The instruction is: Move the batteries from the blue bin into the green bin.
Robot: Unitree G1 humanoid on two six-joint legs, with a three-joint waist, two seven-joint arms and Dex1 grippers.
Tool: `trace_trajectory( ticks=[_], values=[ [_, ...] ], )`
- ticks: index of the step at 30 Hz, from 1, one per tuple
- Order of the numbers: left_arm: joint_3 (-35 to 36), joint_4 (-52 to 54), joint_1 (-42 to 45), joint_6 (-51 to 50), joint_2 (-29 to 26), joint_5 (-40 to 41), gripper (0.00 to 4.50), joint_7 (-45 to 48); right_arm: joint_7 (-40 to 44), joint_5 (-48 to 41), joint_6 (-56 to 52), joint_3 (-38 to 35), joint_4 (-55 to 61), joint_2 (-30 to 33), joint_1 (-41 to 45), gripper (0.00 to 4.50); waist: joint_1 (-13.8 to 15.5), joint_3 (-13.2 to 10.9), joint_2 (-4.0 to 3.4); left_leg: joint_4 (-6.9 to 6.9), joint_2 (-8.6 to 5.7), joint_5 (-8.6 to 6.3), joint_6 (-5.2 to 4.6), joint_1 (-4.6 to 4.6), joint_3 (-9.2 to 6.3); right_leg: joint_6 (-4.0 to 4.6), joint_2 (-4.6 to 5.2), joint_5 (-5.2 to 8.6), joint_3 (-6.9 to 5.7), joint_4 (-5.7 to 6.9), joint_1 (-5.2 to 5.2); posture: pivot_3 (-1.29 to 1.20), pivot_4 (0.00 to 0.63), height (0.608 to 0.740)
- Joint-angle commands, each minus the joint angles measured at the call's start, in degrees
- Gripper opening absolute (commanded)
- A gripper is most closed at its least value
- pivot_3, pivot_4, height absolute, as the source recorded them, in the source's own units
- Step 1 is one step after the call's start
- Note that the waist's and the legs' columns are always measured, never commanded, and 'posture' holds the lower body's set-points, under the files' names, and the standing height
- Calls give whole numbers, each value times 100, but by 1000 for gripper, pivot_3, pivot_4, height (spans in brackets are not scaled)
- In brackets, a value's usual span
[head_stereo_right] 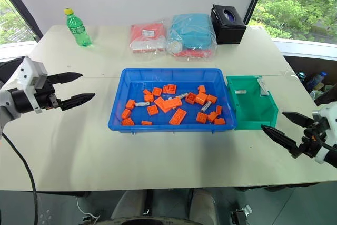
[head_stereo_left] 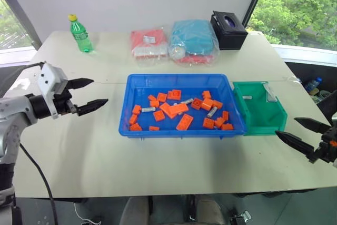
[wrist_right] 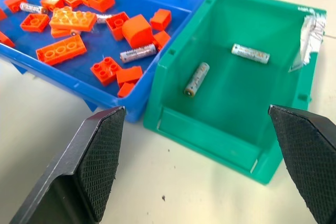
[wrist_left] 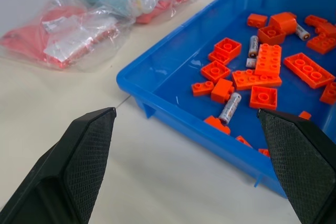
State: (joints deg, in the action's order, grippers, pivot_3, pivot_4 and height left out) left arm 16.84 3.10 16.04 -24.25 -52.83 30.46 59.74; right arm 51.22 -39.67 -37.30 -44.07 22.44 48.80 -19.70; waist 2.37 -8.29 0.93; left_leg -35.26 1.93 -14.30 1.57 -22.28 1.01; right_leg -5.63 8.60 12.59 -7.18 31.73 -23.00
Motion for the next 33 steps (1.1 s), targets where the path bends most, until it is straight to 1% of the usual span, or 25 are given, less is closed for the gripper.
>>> trace_trajectory(
  ticks=[1,8,12,16,18,19,21,23,24,26,27,28,31,32,33],
  values=[
    [70,17,116,79,10,8,4500,2,-83,-115,-34,-190,195,31,87,4486,0,1,1,0,0,0,0,0,1,0,0,0,0,0,0,0,150,724],
    [10,82,129,-5,34,-12,4500,-96,-141,-136,-161,-111,171,112,275,4486,4,3,6,-1,-2,0,-1,0,6,1,0,-1,6,11,-5,0,150,724],
    [59,204,106,-101,77,151,4500,-57,-85,-342,-454,-17,69,310,534,4486,-1,4,7,-3,-1,0,-1,1,8,1,1,-1,8,13,-6,0,150,724],
    [68,393,-51,-180,28,157,4500,4,9,-160,-403,329,58,620,834,4486,-3,6,11,-3,-1,1,-1,1,10,2,0,-2,12,20,-9,0,150,724],
    [40,505,-119,-245,-63,200,4500,167,95,-254,-466,710,3,828,1267,4486,-17,6,12,-2,-1,1,-2,1,11,3,0,-2,12,25,-8,0,150,724],
    [13,525,-117,-259,-100,197,4500,222,138,-272,-467,913,-28,904,1489,4486,-18,6,12,-3,-1,1,-2,2,15,4,1,-3,16,27,-8,0,150,724],
    [-43,535,-51,-317,-188,233,4500,388,167,-275,-516,1559,-139,989,2211,4486,-31,4,11,-2,0,1,-2,-1,18,5,0,-4,17,31,-7,0,150,724],
    [-80,512,37,-357,-246,243,4500,479,166,-208,-558,2130,-273,970,2858,4486,-21,4,13,-2,4,1,-2,3,20,6,-1,-4,16,29,-26,0,150,724],
    [-117,475,121,-370,-267,237,4500,522,128,-134,-623,2546,-358,858,3330,4486,-14,3,12,-4,4,1,-1,6,20,6,-1,-4,16,30,-27,0,150,724],
    [-181,422,272,-363,-305,227,4500,623,44,82,-736,3489,-541,431,4367,4486,-25,1,13,-4,3,1,-1,4,20,7,0,-4,17,30,-27,0,150,724],
    [-212,415,313,-338,-335,202,4500,669,15,273,-782,4058,-631,109,4894,4486,-28,-1,12,-5,3,1,-1,3,22,7,-1,-4,16,29,-30,0,150,724],
    [-238,416,340,-317,-358,183,4500,712,28,472,-774,4508,-722,-150,5269,4486,-46,3,18,-4,4,1,-2,-5,22,8,-1,-5,16,30,-37,0,150,724],
    [-249,503,272,-283,-423,154,4500,834,135,1042,-675,5591,-1180,-914,6135,4486,-87,7,25,0,3,12,-20,-8,24,26,0,-19,18,53,-35,0,150,724],
    [-242,544,222,-276,-444,151,4500,871,157,1215,-645,5885,-1405,-1179,6383,4486,-99,8,30,2,2,12,-21,-11,23,44,-1,-34,17,60,-33,0,150,724],
    [-227,583,171,-273,-459,155,4500,893,196,1395,-583,6146,-1626,-1403,6587,4486,-94,5,34,2,-2,12,-21,-11,22,41,-1,-61,20,72,-34,0,150,724]
  ],
)
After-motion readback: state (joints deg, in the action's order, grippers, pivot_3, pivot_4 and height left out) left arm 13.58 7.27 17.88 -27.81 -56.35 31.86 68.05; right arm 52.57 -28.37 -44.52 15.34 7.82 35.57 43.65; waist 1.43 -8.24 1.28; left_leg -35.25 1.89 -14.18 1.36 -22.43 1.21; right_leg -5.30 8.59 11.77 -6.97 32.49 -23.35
